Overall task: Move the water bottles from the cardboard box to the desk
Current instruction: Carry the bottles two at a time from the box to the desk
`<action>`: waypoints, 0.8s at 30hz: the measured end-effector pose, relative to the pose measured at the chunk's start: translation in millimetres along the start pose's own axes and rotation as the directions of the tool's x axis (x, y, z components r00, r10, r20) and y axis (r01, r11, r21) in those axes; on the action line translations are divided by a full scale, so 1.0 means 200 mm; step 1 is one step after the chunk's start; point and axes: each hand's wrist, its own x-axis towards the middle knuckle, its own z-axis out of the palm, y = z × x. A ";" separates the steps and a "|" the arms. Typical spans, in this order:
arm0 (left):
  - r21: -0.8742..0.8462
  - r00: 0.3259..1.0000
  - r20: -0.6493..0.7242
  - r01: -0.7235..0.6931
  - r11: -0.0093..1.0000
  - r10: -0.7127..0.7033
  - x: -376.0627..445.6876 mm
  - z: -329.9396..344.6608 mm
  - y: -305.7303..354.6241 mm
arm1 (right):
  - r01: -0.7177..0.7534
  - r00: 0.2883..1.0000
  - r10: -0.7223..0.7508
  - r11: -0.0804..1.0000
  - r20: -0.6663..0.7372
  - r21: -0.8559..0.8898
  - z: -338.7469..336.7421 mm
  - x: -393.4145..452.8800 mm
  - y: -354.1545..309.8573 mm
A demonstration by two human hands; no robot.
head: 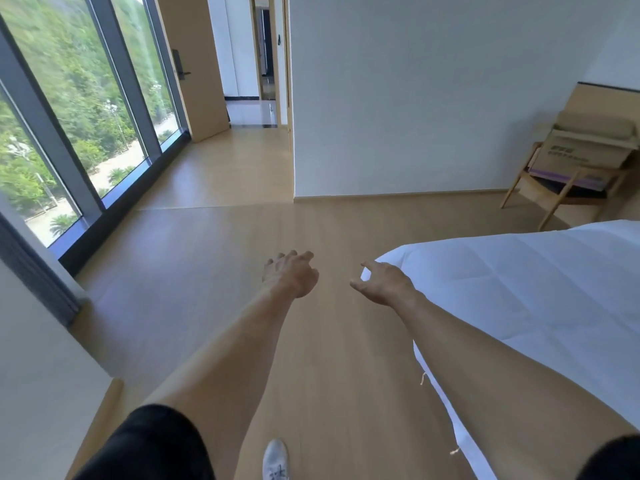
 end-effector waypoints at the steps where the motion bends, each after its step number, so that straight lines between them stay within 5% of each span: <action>1: -0.005 1.000 0.003 -0.012 1.000 0.012 0.11 0.00 -0.01 | -0.009 1.000 0.009 1.000 -0.010 -0.007 -0.02 0.10 -0.01; 12: -0.011 0.989 -0.018 -0.145 0.989 0.145 1.37 -0.26 -0.17 | -0.107 0.988 0.102 0.993 -0.113 -0.040 -0.27 1.17 -0.29; 24: 0.075 0.956 0.015 -0.292 0.953 0.292 2.42 -0.34 0.01 | -0.177 0.975 0.161 0.980 -0.152 -0.091 -0.47 2.15 -0.25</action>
